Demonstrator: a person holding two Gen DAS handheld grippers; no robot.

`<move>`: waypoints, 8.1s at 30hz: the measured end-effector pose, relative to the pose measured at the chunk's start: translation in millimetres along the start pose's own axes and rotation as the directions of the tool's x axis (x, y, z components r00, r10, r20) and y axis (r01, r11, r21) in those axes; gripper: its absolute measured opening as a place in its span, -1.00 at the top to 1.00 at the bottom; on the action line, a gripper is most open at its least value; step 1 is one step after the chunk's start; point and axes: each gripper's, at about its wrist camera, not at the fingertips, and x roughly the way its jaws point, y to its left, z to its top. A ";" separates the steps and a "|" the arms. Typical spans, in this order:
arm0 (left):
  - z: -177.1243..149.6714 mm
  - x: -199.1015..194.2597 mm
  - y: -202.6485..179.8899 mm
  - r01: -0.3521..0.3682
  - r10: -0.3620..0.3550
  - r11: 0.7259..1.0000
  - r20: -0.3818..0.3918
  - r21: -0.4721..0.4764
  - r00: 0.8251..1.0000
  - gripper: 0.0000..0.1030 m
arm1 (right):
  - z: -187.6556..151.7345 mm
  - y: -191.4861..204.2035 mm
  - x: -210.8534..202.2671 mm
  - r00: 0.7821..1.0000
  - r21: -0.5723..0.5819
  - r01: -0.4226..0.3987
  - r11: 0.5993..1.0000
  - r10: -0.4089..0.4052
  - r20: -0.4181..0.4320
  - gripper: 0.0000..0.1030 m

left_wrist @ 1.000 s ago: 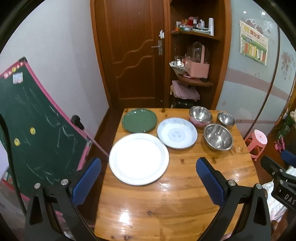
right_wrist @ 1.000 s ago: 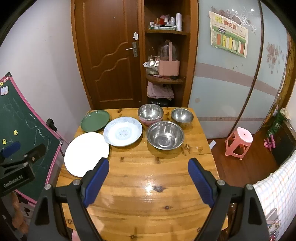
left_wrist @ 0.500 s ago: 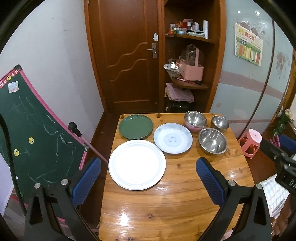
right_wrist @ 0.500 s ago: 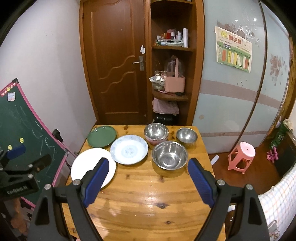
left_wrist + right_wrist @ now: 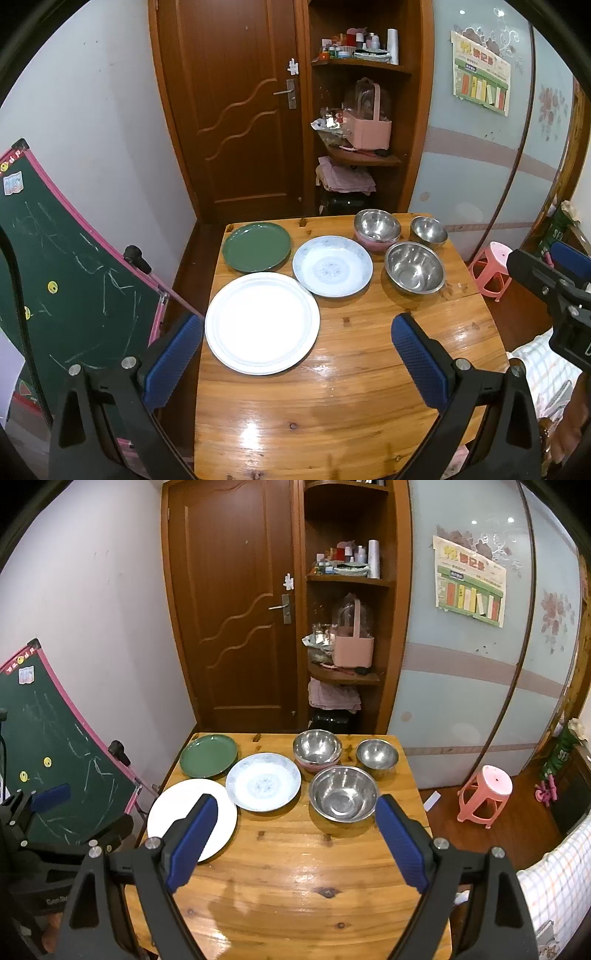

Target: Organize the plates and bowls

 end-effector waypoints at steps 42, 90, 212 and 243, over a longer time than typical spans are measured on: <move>-51.2 313.8 212.8 0.001 -0.126 0.955 -0.400 -0.298 0.908 -0.18 | -65.9 92.0 300.4 0.775 0.160 -0.229 0.960 0.280 -0.566 -0.28; -58.0 345.2 213.3 0.060 -0.243 0.936 -0.514 -0.347 0.823 0.70 | -93.1 105.0 367.1 0.687 0.249 -0.216 0.944 0.328 -0.649 0.64; 124.6 124.9 29.6 -0.027 0.027 0.999 0.029 -0.022 0.999 -0.65 | 91.8 -27.5 132.1 0.970 0.039 -0.168 0.985 0.173 -0.174 0.13; 95.2 322.3 24.9 -0.027 0.004 0.996 -0.271 -0.083 0.963 -0.64 | 68.5 -34.2 314.3 0.881 0.097 -0.124 0.988 0.155 -0.447 0.13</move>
